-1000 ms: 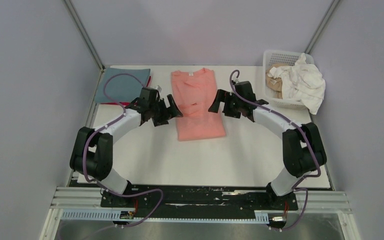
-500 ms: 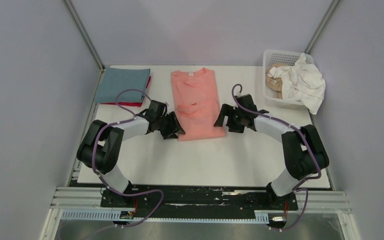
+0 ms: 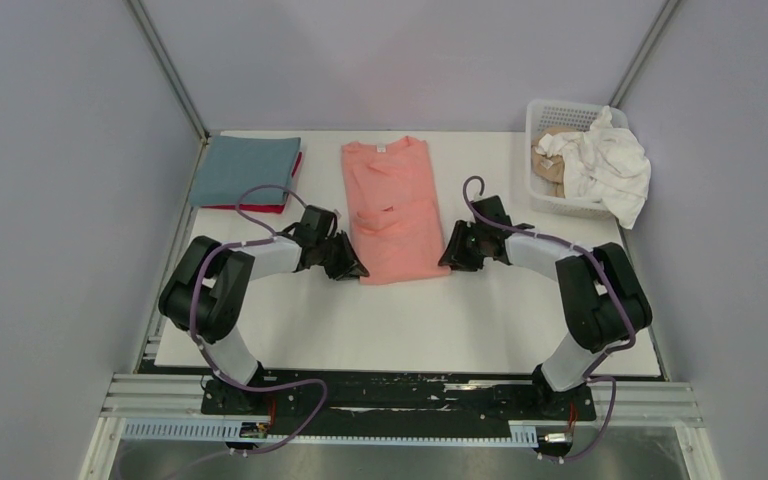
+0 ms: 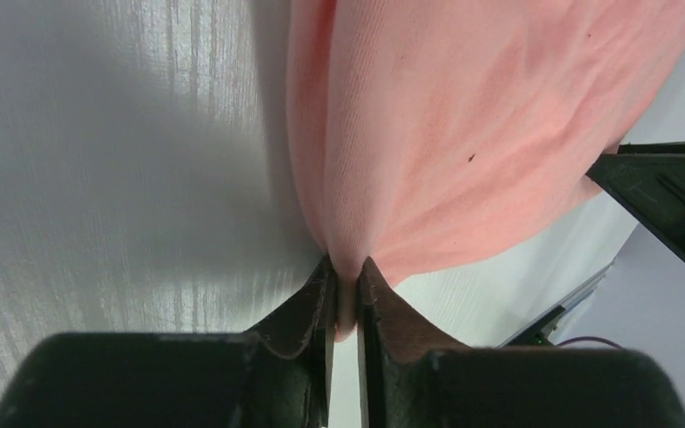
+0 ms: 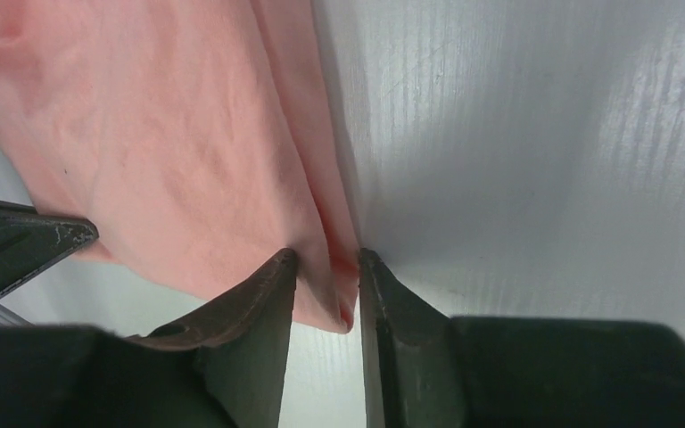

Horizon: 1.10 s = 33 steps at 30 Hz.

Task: Fold and stack the t-shirts
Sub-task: Grab one side of the 2/3 rectangular tshirt with both arms, then fold the long partially folded tshirt into a neat square

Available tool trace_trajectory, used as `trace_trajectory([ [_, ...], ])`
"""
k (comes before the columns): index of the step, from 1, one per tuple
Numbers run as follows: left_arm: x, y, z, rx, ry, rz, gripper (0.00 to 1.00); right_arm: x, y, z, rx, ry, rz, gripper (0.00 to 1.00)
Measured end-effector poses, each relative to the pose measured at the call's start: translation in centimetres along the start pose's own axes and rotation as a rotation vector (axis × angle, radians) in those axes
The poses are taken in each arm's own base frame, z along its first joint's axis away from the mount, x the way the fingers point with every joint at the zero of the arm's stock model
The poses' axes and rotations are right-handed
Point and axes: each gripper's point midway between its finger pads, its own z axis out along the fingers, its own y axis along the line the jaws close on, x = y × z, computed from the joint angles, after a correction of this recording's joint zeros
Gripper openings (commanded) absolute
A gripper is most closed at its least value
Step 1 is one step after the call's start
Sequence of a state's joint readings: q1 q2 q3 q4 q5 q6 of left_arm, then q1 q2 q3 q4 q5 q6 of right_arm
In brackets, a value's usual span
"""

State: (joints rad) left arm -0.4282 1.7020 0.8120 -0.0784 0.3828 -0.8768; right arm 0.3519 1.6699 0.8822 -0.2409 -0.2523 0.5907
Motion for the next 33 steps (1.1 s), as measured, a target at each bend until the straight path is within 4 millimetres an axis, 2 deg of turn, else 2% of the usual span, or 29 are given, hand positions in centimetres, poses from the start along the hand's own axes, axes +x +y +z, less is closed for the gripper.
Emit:
trace_trajectory([
  [2, 0.1, 0.0, 0.0, -0.002, 0.001, 0.0, 0.08, 0.3, 0.1, 0.0, -0.008, 0.01, 0.006, 0.17],
  [3, 0.1, 0.0, 0.0, -0.002, 0.0, -0.001, 0.01, 0.5, 0.1, 0.1, -0.013, 0.014, 0.011, 0.05],
  [4, 0.1, 0.0, 0.0, -0.002, 0.001, 0.001, 0.0, 0.7, 0.0, 0.1, -0.015, 0.018, 0.012, 0.01],
  [8, 0.7, -0.1, 0.0, 0.001, 0.008, 0.008, 0.0, 2.1, -0.2, -0.3, -0.038, 0.038, 0.027, 0.0],
  [11, 2.3, 0.0, -0.5, -0.002, 0.027, 0.027, 0.0, 3.9, -0.1, -1.5, -0.07, 0.061, 0.02, 0.0],
  [14, 5.2, 0.6, -1.8, -0.018, 0.056, 0.064, 0.0, 6.0, 0.0, -3.5, -0.102, 0.085, 0.009, 0.0],
  [17, 8.8, 1.3, -3.8, -0.01, 0.109, 0.11, 0.0, 7.8, 0.7, -6.3, -0.152, 0.102, -0.025, 0.0],
  [19, 10.6, 1.2, -5.3, 0.023, 0.151, 0.135, 0.0, 8.5, 1.7, -8.3, -0.206, 0.108, -0.059, 0.0],
  [22, 12.4, 0.3, -7.7, 0.087, 0.192, 0.169, 0.0, 9.7, 3.3, -11.1, -0.295, 0.121, -0.104, 0.0],
  [28, 13.5, -2.8, -12.5, 0.23, 0.186, 0.24, 0.0, 10.8, 5.1, -14.9, -0.404, 0.121, -0.152, 0.0],
  [31, 13.1, -4.3, -13.6, 0.267, 0.167, 0.257, 0.0, 9.7, 6.2, -15.9, -0.414, 0.097, -0.164, 0.0],
  [33, 12.5, -5.1, -14.0, 0.285, 0.158, 0.252, 0.0, 8.2, 7.2, -16.5, -0.415, 0.057, -0.177, 0.0],
])
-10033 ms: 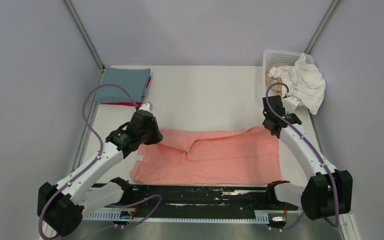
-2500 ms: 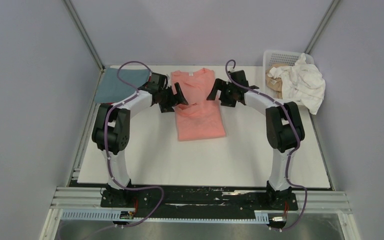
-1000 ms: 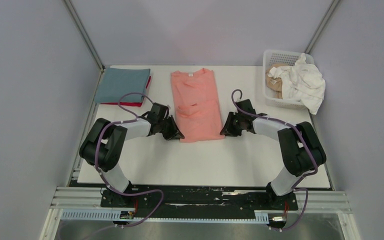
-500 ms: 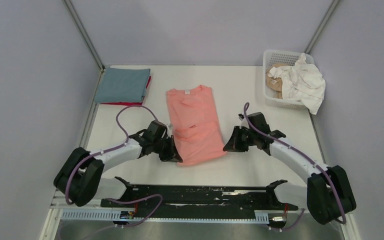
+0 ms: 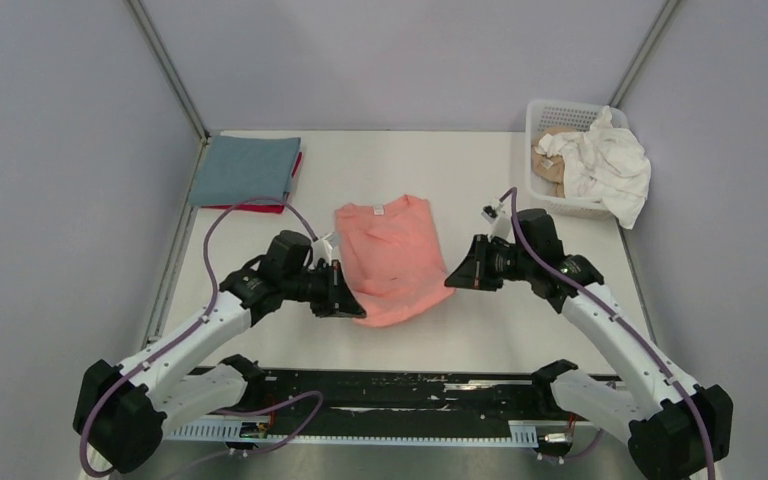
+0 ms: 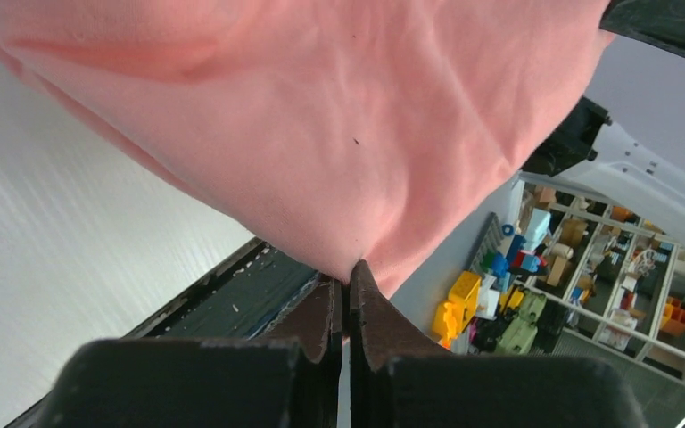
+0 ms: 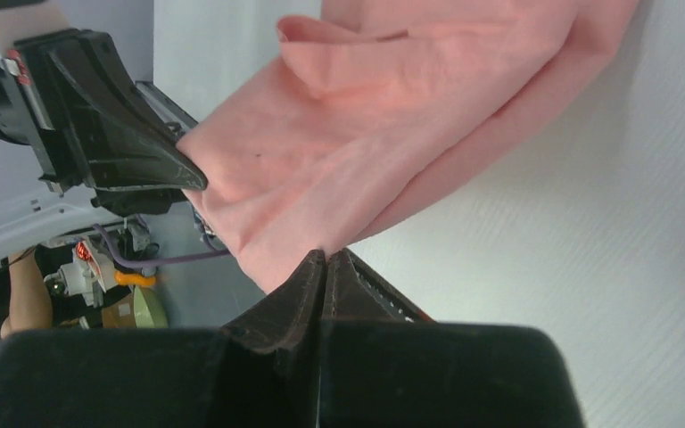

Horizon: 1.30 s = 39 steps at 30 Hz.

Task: Fold and stack the t-shirts
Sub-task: Fold the long partially folded tshirt into a neat square

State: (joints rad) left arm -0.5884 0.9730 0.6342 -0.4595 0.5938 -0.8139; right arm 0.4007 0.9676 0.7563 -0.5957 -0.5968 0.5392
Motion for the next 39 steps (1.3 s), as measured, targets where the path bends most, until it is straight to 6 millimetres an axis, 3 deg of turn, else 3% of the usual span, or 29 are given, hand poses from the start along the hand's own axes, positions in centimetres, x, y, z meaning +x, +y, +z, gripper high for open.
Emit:
trace_trajectory([
  [7, -5.0, 0.3, -0.1, 0.013, -0.085, -0.101, 0.0, -6.5, 2.0, -0.2, 0.029, -0.124, -0.038, 0.0],
  [13, -10.5, 0.2, -0.3, 0.04, -0.178, -0.145, 0.0, -11.0, 1.1, 1.2, 0.068, -0.172, -0.018, 0.0],
  [20, -16.0, 0.8, -0.7, 0.028, -0.235, -0.18, 0.0, -16.0, -0.5, 4.4, 0.09, -0.183, 0.008, 0.0],
  [32, -22.5, 5.1, 1.3, -0.04, -0.236, -0.267, 0.0, -20.9, -3.8, 9.4, 0.117, -0.187, 0.041, 0.0],
  [37, -24.0, 6.9, 2.1, -0.065, -0.235, -0.306, 0.0, -22.4, -5.3, 11.6, 0.127, -0.183, 0.05, 0.0],
  [39, -24.7, 7.7, 2.3, -0.082, -0.243, -0.319, 0.05, -23.0, -6.1, 12.6, 0.132, -0.18, 0.057, 0.0],
])
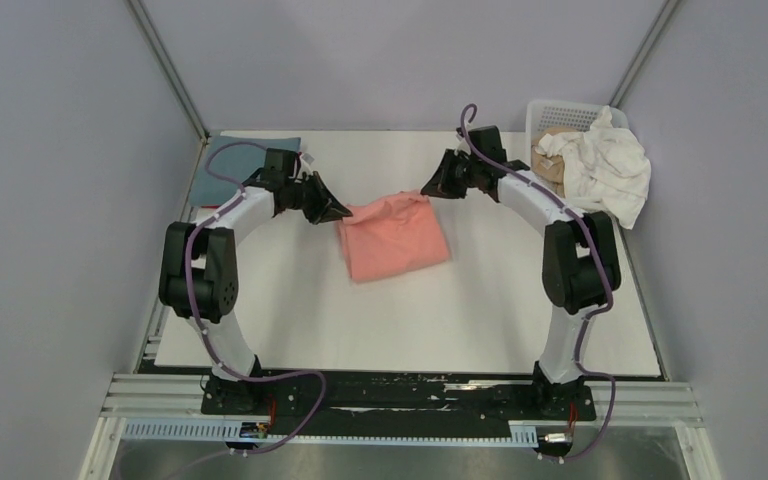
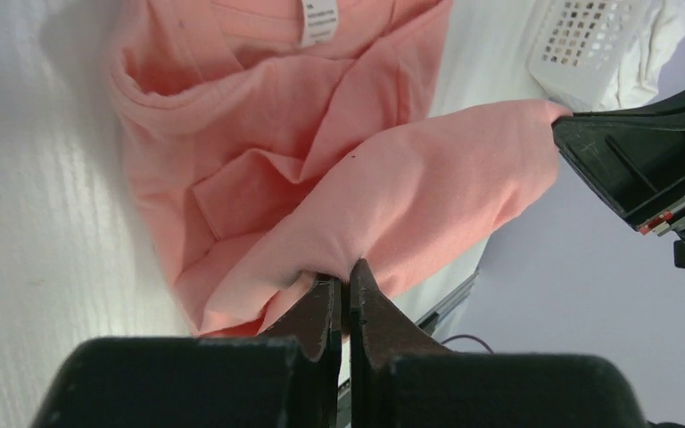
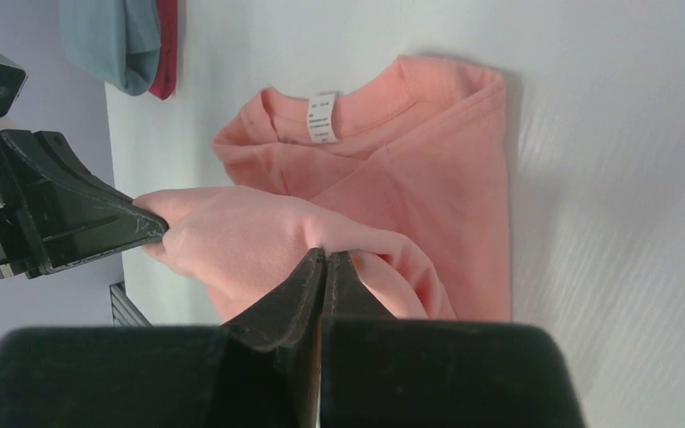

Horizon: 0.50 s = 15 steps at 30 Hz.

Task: Fold and stack the t-shirts
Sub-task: Fold the long partially folded tshirt into a neat square

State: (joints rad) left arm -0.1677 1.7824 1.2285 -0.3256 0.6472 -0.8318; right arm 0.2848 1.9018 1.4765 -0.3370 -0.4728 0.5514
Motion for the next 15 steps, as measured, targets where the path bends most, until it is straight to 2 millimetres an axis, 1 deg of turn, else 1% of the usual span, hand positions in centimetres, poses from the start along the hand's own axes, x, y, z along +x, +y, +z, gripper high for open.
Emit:
trace_trajectory([
  [2, -1.0, 0.6, 0.4, -0.019, -0.014, -0.012, 0.1, -0.3, -0.6, 1.2, 0.007, 0.005, 0.007, 0.01],
  [3, -1.4, 0.9, 0.6, -0.026, -0.02, -0.017, 0.14, -0.4, -1.0, 1.9, 0.011, 0.01, 0.012, 0.04],
  [4, -1.9, 1.2, 0.8, -0.032, -0.026, -0.025, 0.17, -0.5, -1.2, 2.4, 0.013, 0.011, 0.014, 0.09],
  [5, -2.5, 1.5, 1.1, -0.039, -0.032, -0.033, 0.3, -0.6, -1.5, 3.0, 0.015, 0.014, 0.015, 0.13],
  [6, -3.0, 1.8, 1.4, -0.045, -0.038, -0.039, 0.43, -0.8, -1.9, 3.7, 0.017, 0.018, 0.016, 0.2],
  [7, -3.4, 2.2, 1.7, -0.053, -0.044, -0.043, 0.69, -1.0, -2.1, 4.3, 0.015, 0.019, 0.015, 0.35],
  [8, -3.7, 2.7, 2.0, -0.064, -0.049, -0.058, 0.84, -1.4, -2.3, 5.0, 0.01, 0.019, 0.009, 0.52],
  [9, -4.0, 3.2, 2.1, -0.075, -0.054, -0.061, 0.96, -1.7, -2.4, 5.5, 0.003, 0.017, 0.006, 0.65],
  [10, -4.2, 3.5, 2.2, -0.087, -0.06, -0.07, 0.99, -2.1, -2.5, 5.9, -0.007, 0.017, -0.002, 0.78],
  [11, -4.4, 4.1, 2.0, -0.109, -0.073, -0.092, 1.0, -2.5, -2.7, 6.3, -0.014, 0.013, -0.012, 0.9],
  [12, -4.8, 4.5, 1.9, -0.123, -0.086, -0.092, 1.0, -2.7, -2.8, 6.4, -0.017, 0.009, -0.013, 0.99],
  [15, -6.2, 5.1, 1.0, -0.181, -0.15, -0.095, 1.0, -3.1, -2.8, 6.2, -0.021, 0.001, -0.034, 1.0],
])
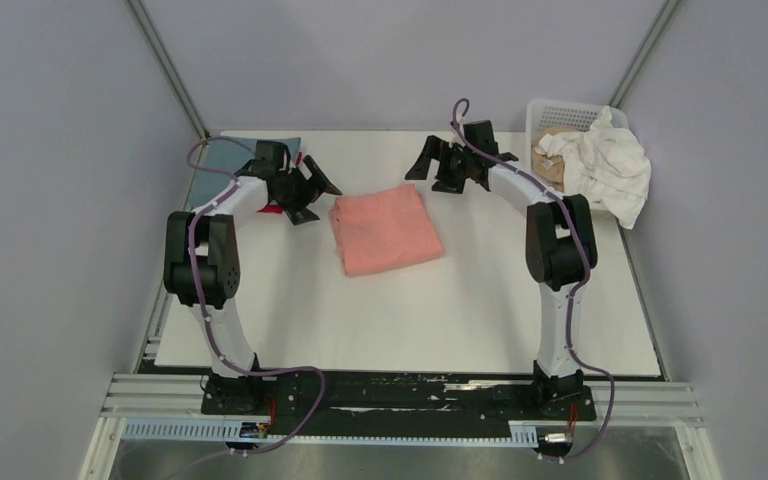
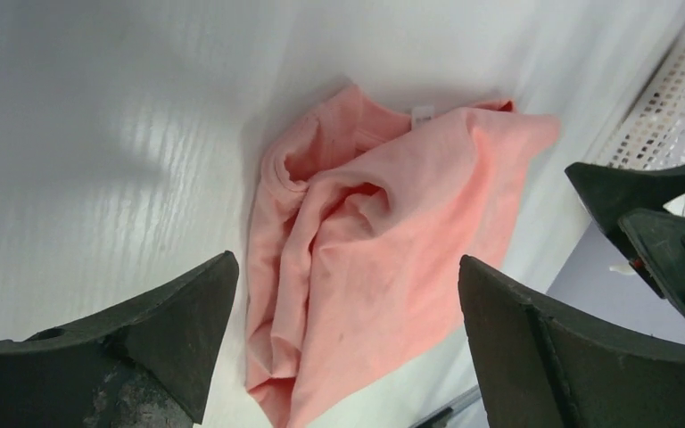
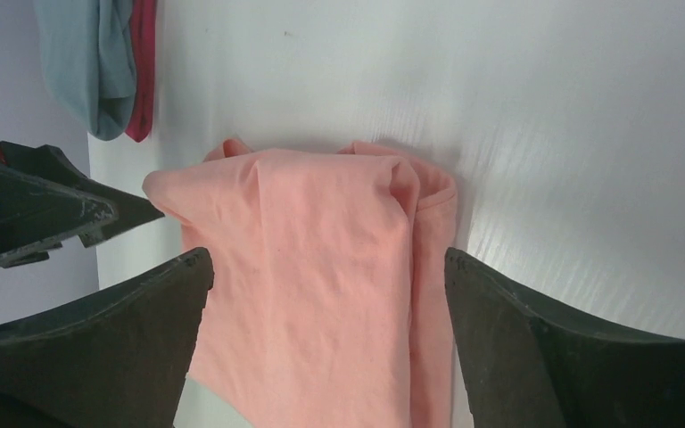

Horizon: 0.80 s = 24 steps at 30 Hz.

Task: Fold and stack the t-shirts
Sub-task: Fold the long partially folded tshirt into a neat square, then smooth out wrinkles on the folded tshirt

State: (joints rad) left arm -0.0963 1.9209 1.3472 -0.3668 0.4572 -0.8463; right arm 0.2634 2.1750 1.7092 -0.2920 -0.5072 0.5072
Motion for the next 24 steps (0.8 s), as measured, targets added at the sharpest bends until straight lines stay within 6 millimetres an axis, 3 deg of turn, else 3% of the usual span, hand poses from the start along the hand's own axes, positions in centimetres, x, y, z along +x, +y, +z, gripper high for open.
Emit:
trace_trajectory([
  [4, -1.4, -1.4, -2.7, -0.014, -0.094, 0.037, 1.0, 0.5, 1.1, -2.0, -0.012, -0.013, -0.023, 1.0],
  [8, -0.9, -5.8, -5.6, 0.071, -0.156, 0.14, 1.0, 1.9, 3.9, -4.4, -0.095, -0.023, -0.05, 1.0],
  [11, 0.8, -9.1, -5.3, 0.146, -0.125, 0.218, 1.0, 2.0, 6.2, -4.7, -0.186, -0.033, -0.061, 1.0],
  [13, 1.9, -10.3, -4.0, 0.169, -0.079, 0.247, 1.0, 1.9, 7.0, -4.2, -0.229, -0.039, -0.06, 1.0],
  [15, 2.4, -10.3, -2.2, 0.166, -0.045, 0.255, 1.0, 1.7, 7.3, -3.2, -0.262, -0.039, -0.051, 1.0],
  [18, 2.4, -8.3, 0.5, 0.123, -0.008, 0.233, 1.0, 1.3, 6.7, -1.0, -0.288, -0.037, -0.016, 1.0],
  [24, 0.2, -3.9, 5.3, -0.025, -0.005, 0.183, 1.0, 2.6, 2.8, 4.5, -0.27, 0.016, 0.085, 1.0],
])
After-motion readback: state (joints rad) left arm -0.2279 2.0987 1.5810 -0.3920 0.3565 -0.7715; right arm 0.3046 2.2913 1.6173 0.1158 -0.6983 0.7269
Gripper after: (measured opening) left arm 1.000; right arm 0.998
